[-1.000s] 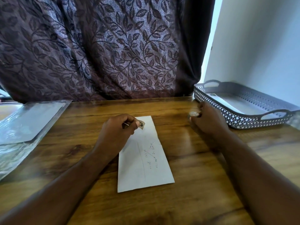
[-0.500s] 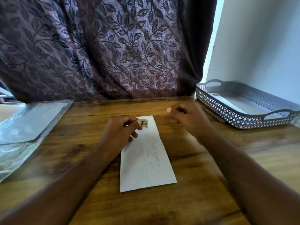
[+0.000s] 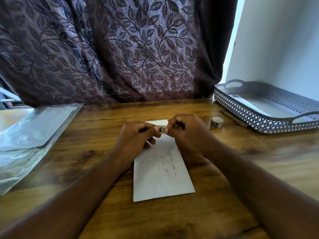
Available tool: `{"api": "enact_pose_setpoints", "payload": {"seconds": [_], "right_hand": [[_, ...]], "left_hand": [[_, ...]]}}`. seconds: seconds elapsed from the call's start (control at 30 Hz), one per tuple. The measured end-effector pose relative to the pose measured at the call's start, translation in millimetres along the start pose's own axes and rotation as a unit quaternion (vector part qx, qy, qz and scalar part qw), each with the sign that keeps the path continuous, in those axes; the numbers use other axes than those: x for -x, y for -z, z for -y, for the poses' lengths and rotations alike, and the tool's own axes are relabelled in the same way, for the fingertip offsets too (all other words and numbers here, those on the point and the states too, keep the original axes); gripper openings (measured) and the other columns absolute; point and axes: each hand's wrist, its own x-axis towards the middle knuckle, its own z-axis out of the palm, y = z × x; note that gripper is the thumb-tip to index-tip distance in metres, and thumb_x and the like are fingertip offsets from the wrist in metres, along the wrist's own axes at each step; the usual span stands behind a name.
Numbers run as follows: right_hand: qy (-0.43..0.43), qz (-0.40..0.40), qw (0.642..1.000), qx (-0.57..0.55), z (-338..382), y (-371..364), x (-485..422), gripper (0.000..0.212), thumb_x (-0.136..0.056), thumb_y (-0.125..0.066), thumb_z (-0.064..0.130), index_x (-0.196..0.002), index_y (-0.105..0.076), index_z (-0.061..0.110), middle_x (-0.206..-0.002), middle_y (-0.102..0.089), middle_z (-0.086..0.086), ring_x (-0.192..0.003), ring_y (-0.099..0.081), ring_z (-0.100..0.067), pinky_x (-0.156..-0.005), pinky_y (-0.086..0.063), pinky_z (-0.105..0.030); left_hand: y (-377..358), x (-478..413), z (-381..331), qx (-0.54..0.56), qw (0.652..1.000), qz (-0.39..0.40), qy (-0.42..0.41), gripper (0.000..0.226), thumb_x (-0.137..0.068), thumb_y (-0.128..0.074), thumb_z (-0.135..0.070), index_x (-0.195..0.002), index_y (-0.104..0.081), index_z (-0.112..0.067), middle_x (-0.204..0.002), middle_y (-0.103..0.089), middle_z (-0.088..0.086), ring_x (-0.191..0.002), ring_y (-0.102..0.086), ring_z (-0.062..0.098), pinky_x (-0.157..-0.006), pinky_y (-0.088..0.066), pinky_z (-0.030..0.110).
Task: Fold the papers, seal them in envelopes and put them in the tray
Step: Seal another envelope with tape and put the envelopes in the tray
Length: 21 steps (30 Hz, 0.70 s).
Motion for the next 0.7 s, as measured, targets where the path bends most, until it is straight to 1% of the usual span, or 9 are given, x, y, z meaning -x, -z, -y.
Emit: {"api": "enact_pose_setpoints", "payload": {"seconds": [0.07,0.1,0.17,0.2,0.37,0.47,0.53,0.63,0.7], "right_hand": [[-0.006,-0.004,1.0,-0.015,-5,-1,-3,0.006,-0.091,-0.072,0.02,-0.087,-0.072,0.016,-0.077,-0.068,0.007,-0.069,-0.06,-0.006,-0.062,-0.05,-0.025],[-0.012,-0.005,1.0,-0.019,-9,-2,-5,0.006,-0.093,-0.069,0.02,-0.089,-0.07,0.016,-0.078,-0.067,0.007,-0.07,-0.059,-0.008,-0.064,-0.05,-0.029],[-0.023,0.01,1.0,-0.006,-17,-5,-11,0.008,-0.099,-0.06,0.021,-0.094,-0.064,0.017,-0.079,-0.063,0.007,-0.072,-0.056,-0.009,-0.063,-0.045,-0.028],[-0.026,0.03,0.999,0.012,-20,-7,-15,0.009,-0.102,-0.055,0.024,-0.098,-0.061,0.019,-0.081,-0.063,0.006,-0.073,-0.056,-0.01,-0.062,-0.043,-0.028],[-0.009,0.121,0.99,0.078,-27,-18,-32,0.01,-0.105,-0.043,0.036,-0.103,-0.049,0.028,-0.096,-0.069,-0.003,-0.086,-0.063,-0.019,-0.074,-0.051,-0.041],[0.012,0.148,0.984,0.102,-24,-26,-42,0.011,-0.106,-0.04,0.038,-0.102,-0.045,0.031,-0.087,-0.065,0.002,-0.077,-0.06,-0.014,-0.062,-0.045,-0.035],[0.02,0.159,0.98,0.121,-22,-27,-45,0.013,-0.106,-0.039,0.038,-0.105,-0.047,0.028,-0.082,-0.063,0.003,-0.071,-0.056,-0.01,-0.056,-0.038,-0.031],[0.036,0.168,0.975,0.138,-19,-26,-39,0.012,-0.106,-0.039,0.037,-0.106,-0.046,0.027,-0.087,-0.065,0.001,-0.074,-0.058,-0.012,-0.061,-0.043,-0.035],[0.045,0.175,0.975,0.133,-15,-26,-29,0.01,-0.106,-0.04,0.036,-0.101,-0.045,0.028,-0.082,-0.062,0.003,-0.073,-0.058,-0.014,-0.061,-0.043,-0.037]], "left_hand": [[-1,-2,3,0.002,1.0,-0.01,-0.005,0.012,-0.093,-0.068,-0.027,-0.093,-0.077,-0.036,-0.091,-0.077,-0.014,-0.082,-0.072,0.009,-0.068,-0.061,0.03],[0,-3,6,-0.015,1.0,-0.018,-0.009,0.013,-0.092,-0.069,-0.03,-0.103,-0.076,-0.034,-0.1,-0.076,-0.018,-0.09,-0.071,0.005,-0.076,-0.061,0.03],[4,-8,13,-0.082,0.995,-0.047,-0.021,0.028,-0.093,-0.068,-0.033,-0.121,-0.072,-0.028,-0.116,-0.069,-0.019,-0.105,-0.064,0.001,-0.09,-0.052,0.024],[8,-10,16,-0.12,0.99,-0.065,-0.025,0.032,-0.094,-0.068,-0.032,-0.125,-0.069,-0.026,-0.121,-0.068,-0.016,-0.109,-0.062,0.001,-0.091,-0.047,0.022],[24,-25,28,-0.2,0.973,-0.115,-0.003,0.035,-0.094,-0.065,-0.02,-0.129,-0.066,-0.024,-0.129,-0.068,-0.007,-0.105,-0.056,0.0,-0.077,-0.035,0.009],[29,-27,33,-0.199,0.973,-0.113,0.027,0.036,-0.094,-0.064,-0.019,-0.13,-0.065,-0.021,-0.13,-0.067,-0.002,-0.113,-0.06,0.011,-0.086,-0.038,0.021],[29,-27,33,-0.211,0.972,-0.101,0.029,0.037,-0.094,-0.064,-0.021,-0.131,-0.064,-0.023,-0.132,-0.066,-0.003,-0.116,-0.059,0.013,-0.088,-0.038,0.024],[27,-27,31,-0.295,0.954,-0.06,-0.007,0.036,-0.094,-0.066,-0.026,-0.129,-0.065,-0.025,-0.133,-0.063,-0.004,-0.12,-0.057,0.015,-0.096,-0.046,0.032],[26,-25,29,-0.325,0.945,-0.03,-0.031,0.032,-0.094,-0.066,-0.031,-0.125,-0.067,-0.026,-0.129,-0.064,-0.005,-0.118,-0.056,0.016,-0.1,-0.048,0.04]]}}
